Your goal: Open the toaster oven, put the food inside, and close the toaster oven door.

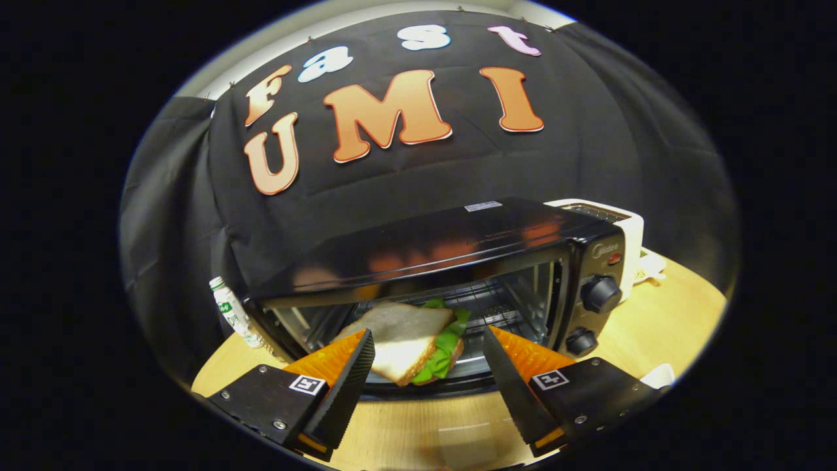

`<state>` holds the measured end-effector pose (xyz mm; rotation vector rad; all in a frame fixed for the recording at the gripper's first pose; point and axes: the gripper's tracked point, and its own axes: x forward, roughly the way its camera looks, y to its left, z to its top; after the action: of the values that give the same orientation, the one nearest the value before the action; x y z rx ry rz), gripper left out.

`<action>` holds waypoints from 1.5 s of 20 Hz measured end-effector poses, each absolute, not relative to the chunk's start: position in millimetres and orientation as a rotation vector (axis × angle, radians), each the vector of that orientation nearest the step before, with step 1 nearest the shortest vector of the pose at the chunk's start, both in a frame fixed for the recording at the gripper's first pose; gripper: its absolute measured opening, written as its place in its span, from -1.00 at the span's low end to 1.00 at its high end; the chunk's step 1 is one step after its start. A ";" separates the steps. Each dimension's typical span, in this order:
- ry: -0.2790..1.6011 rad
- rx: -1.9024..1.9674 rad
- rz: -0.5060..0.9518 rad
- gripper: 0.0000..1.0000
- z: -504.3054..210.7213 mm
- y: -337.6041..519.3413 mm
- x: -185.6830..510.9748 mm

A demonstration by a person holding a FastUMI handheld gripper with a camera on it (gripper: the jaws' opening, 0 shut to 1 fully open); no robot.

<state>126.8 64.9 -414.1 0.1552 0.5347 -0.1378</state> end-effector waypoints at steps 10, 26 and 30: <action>0.672 0.113 0.012 0.97 -401.7 87.8 13.5; 0.916 0.057 -0.016 0.96 -484.7 86.6 -69.4; 0.965 0.075 -0.012 0.92 -503.0 94.2 -60.7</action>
<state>-60.7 94.2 -503.0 0.0749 0.9650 -0.0120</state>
